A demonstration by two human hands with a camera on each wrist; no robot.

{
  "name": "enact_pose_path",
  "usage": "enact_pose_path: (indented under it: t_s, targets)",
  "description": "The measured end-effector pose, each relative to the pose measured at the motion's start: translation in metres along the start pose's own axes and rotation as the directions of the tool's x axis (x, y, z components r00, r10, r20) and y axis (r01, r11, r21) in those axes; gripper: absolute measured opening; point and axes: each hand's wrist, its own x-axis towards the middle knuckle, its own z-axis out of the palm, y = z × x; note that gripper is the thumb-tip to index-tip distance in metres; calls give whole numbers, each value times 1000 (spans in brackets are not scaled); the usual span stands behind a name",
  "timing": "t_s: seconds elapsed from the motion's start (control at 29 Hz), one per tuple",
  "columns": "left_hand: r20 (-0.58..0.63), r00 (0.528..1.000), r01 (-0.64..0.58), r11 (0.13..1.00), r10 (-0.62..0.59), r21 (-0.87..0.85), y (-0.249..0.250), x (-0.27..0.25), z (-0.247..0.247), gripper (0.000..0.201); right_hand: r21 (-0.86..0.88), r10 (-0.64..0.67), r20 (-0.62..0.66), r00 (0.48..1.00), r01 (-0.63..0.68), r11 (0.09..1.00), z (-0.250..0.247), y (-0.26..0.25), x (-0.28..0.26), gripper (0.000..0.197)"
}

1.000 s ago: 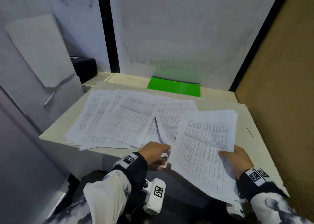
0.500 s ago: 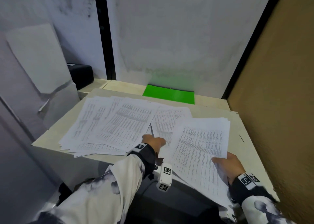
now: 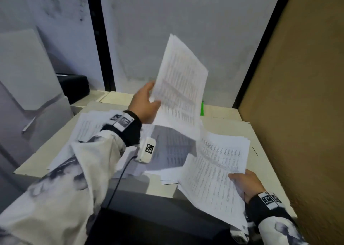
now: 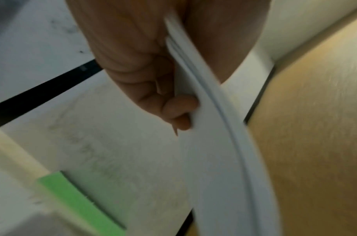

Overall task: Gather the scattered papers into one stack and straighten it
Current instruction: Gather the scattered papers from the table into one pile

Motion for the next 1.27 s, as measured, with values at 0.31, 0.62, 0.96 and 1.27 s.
enact_pose_path:
  t_s: [0.31,0.62,0.96,1.27]
  targets:
    - [320,916,336,898,-240,-286,-30,-55,74,57,16,-23,-117,993,25,1000,-12,7,13,38]
    - [488,776,130,858,-400,497,-73,-94,128,57,-144,-126,38,991,130,981,-20,14,15,53]
    - [195,726,491,695,-660,525,-90,-66,101,102,-257,-92,161,983,132,957,-11,8,17,37]
    - [307,593,800,588,-744,-120,-72,-56,113,76,-209,-65,201,978,108,972,-11,4,15,40]
